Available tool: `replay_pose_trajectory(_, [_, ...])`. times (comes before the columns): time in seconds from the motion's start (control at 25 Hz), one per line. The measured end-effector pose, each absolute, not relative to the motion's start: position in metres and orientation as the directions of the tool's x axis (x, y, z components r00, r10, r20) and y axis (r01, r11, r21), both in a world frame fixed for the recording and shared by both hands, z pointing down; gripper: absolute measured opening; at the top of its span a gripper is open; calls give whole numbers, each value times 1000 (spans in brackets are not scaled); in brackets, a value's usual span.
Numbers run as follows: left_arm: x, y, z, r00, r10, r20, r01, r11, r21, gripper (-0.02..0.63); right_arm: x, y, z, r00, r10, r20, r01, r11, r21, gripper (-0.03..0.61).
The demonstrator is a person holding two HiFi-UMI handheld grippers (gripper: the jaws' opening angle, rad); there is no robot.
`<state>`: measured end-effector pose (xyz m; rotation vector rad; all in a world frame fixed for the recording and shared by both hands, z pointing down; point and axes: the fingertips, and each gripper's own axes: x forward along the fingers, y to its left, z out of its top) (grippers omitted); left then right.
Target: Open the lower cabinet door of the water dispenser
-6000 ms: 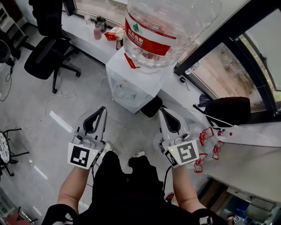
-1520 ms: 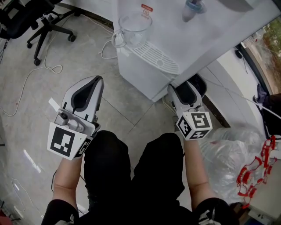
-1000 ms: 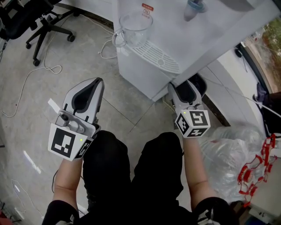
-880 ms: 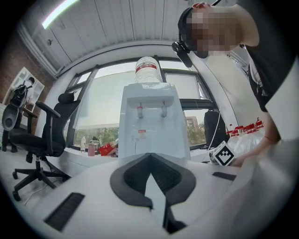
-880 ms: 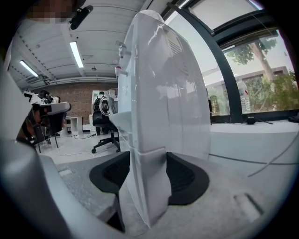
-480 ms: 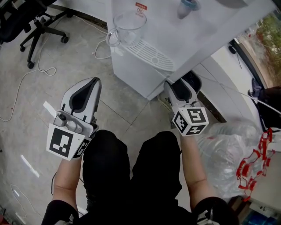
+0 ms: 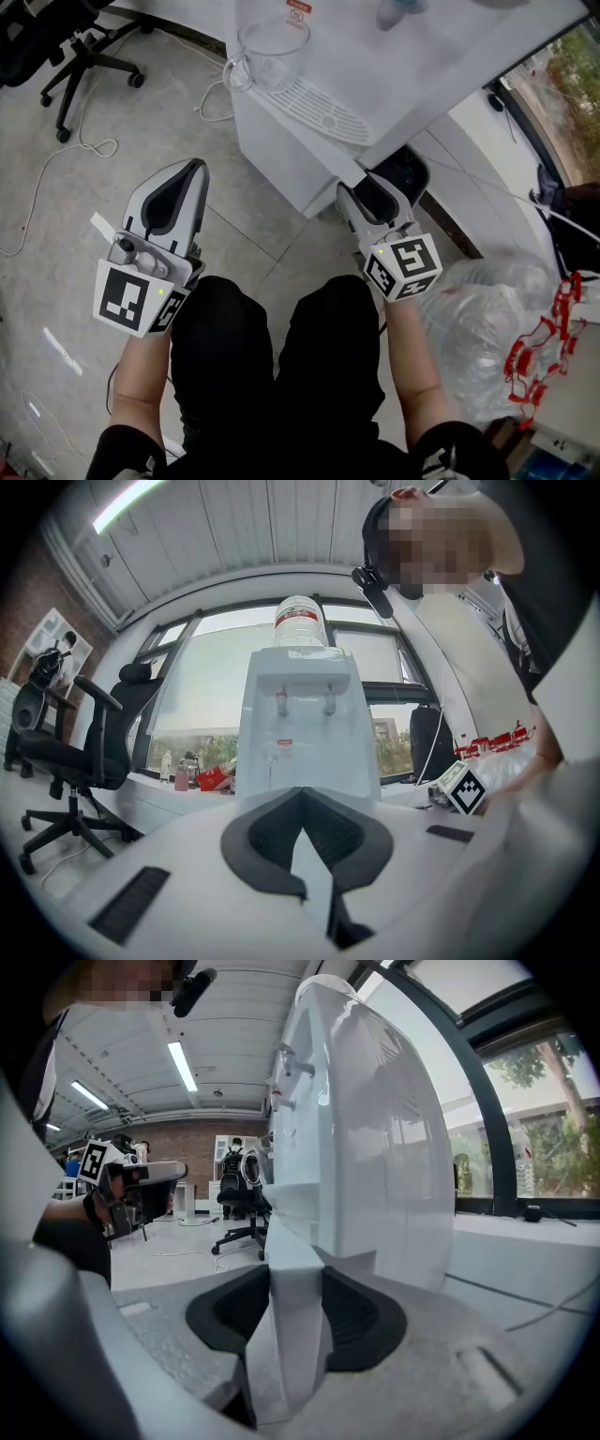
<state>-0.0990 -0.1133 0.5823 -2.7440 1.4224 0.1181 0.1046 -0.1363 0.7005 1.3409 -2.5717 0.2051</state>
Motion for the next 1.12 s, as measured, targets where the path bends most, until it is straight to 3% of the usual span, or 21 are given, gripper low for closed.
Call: replay_pose_trajectory(1.12, [-108,-117,596,547,-835,-62,-837,-546,-26,8,80,-99,694,-756,-597,267,-627,779,-34,153])
